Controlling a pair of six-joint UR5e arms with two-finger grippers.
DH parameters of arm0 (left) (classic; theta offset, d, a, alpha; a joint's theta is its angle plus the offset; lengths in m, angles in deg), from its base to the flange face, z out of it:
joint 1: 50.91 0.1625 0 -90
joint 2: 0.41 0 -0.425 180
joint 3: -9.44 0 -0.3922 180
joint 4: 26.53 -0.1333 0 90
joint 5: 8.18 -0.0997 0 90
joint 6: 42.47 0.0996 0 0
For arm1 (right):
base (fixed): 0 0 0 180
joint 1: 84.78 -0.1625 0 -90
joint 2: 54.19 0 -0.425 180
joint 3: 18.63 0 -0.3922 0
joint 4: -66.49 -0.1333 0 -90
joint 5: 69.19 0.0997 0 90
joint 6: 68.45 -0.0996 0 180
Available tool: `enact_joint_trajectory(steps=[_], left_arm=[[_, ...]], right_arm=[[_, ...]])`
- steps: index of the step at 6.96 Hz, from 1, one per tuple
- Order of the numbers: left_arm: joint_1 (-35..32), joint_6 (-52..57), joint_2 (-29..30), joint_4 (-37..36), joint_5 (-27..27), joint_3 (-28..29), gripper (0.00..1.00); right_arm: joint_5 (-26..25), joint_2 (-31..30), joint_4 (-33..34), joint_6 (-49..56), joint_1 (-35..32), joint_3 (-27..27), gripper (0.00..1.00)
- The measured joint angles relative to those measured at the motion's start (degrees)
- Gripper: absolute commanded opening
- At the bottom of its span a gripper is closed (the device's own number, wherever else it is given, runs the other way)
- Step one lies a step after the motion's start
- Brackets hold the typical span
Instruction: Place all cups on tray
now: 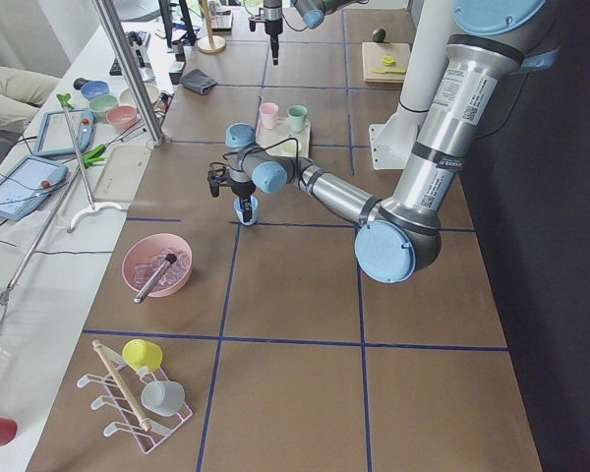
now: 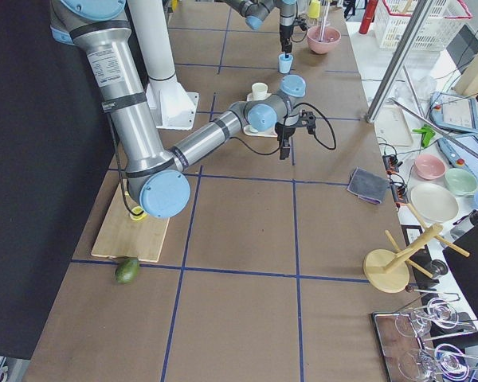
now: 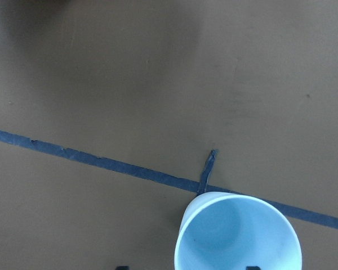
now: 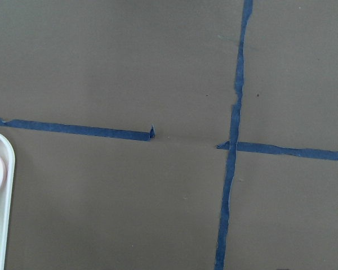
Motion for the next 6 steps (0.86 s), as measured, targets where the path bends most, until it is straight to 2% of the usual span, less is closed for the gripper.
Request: enact_joint_trajectory(steps=[1, 2, 4, 6], left_arm=[[0.2, -0.1, 0.2, 0.2, 0.0, 0.5, 0.04], [0.3, -0.1, 0.2, 0.2, 0.0, 0.7, 0.0], [0.3, 0.1, 0.9, 0.0, 0.2, 0.7, 0.0], [0.2, -1.6, 4.4, -2.3, 2.2, 0.6, 0.0]], right_arm=[[-0.1, 0.0, 0.0, 0.0, 0.0, 0.0, 1.0], [-0.1, 0.0, 0.0, -0.1, 0.1, 0.1, 1.0], [-0.2, 0.0, -0.1, -0.5, 0.1, -0.1, 1.0], [-0.2, -0.1, -0.1, -0.6, 0.0, -0.1, 1.0]])
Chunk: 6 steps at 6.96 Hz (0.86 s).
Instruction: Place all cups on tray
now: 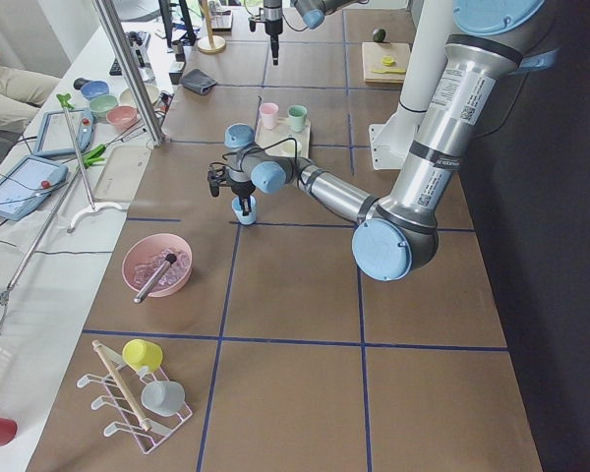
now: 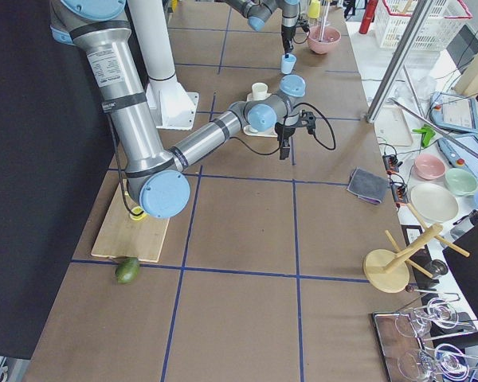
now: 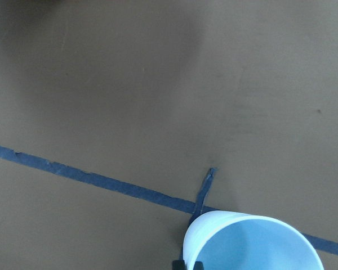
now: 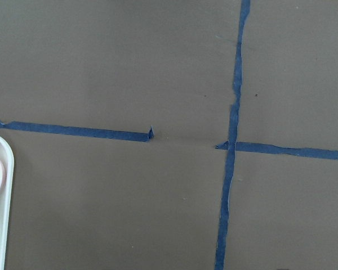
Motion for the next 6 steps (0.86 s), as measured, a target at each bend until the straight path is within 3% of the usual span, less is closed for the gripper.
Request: enact_joint_trajectory(steps=[2, 5, 6], left_arm=[[2.9, -9.1, 5.5, -1.4, 0.5, 0.1, 0.0], [10.6, -22.3, 13.7, -1.6, -4.2, 3.3, 0.0], [12.1, -23.3, 15.2, -1.6, -5.5, 4.7, 0.13]], right_arm=[[0.0, -0.5, -0.1, -0.1, 0.0, -0.1, 1.0], [0.0, -0.8, -0.2, -0.1, 0.0, -0.1, 0.99], [0.0, -0.9, -0.2, -0.1, 0.0, -0.2, 1.0]])
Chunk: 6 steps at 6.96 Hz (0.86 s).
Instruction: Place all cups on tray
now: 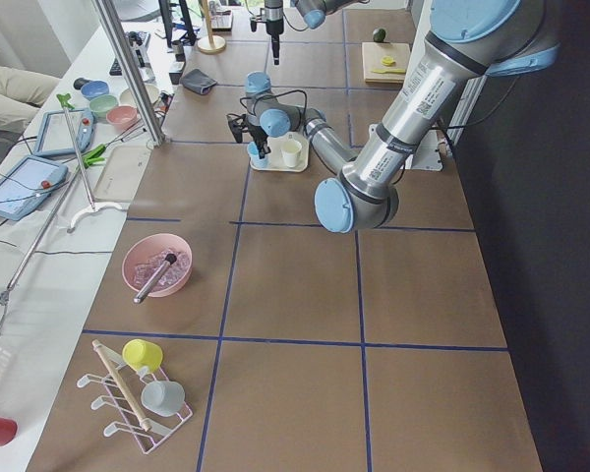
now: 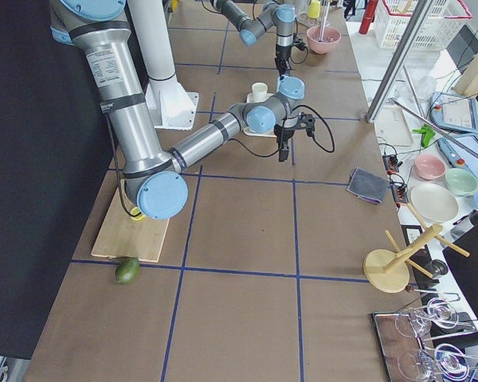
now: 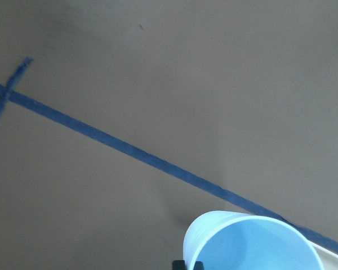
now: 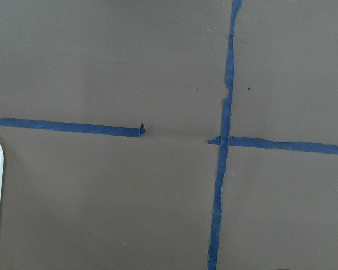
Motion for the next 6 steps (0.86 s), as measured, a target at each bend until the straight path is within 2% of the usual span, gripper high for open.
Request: enact_joint_trajectory(steps=[2, 4, 6], left_arm=[[1.0, -0.5, 0.9, 0.0, -0.7, 0.7, 0.99], [0.9, -0.2, 0.8, 0.0, -0.5, 0.3, 1.0], [-1.8, 4.6, -1.0, -2.5, 3.3, -2.1, 1.0]], right_arm=[[0.0, -0.1, 0.0, 0.0, 0.0, -0.1, 1.0], [0.0, -0.1, 0.0, 0.0, 0.0, -0.1, 1.0], [0.1, -0.2, -0.1, 0.4, -0.1, -0.2, 1.0]])
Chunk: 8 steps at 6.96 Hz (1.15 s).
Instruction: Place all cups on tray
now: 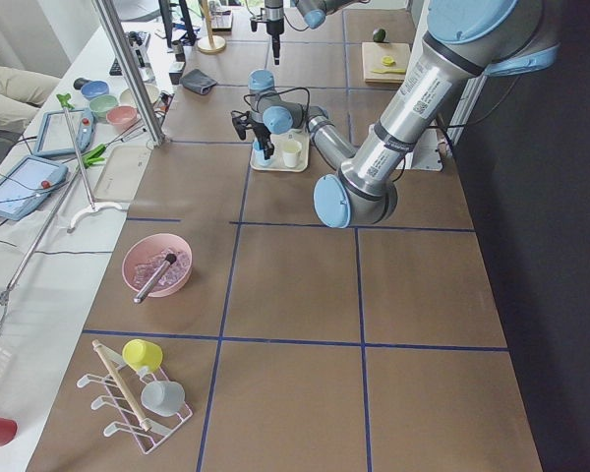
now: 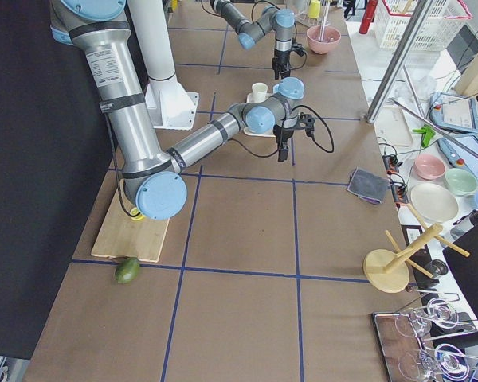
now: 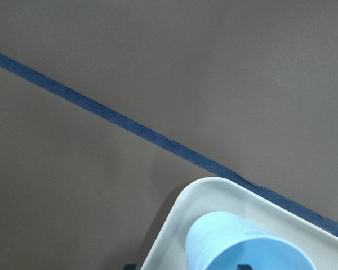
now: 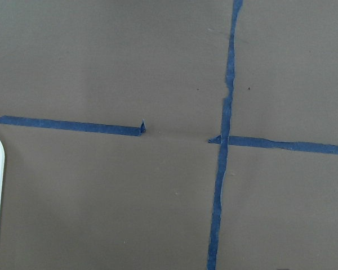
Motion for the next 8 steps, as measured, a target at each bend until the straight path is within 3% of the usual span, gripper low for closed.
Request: enact_joint_trajectory(steps=[2, 4, 6, 8], left_arm=[[-6.0, 16.2, -8.5, -6.4, 4.0, -9.5, 1.0], [-14.7, 40.9, -17.6, -10.1, 6.7, -14.6, 1.0], [-25.5, 64.6, -25.5, -10.9, 10.0, -14.6, 1.0], [-35.8, 82.0, -29.7, -12.8, 13.6, -11.2, 1.0]], right_arm=[[0.5, -2.3, 0.2, 3.7, -1.2, -1.2, 1.0], [1.2, -6.8, 0.8, 13.2, -6.2, -2.1, 1.0], [3.0, -13.3, 0.9, 27.2, -13.2, -2.0, 1.0], [3.4, -20.5, 1.0, 40.9, -20.9, -1.8, 1.0]])
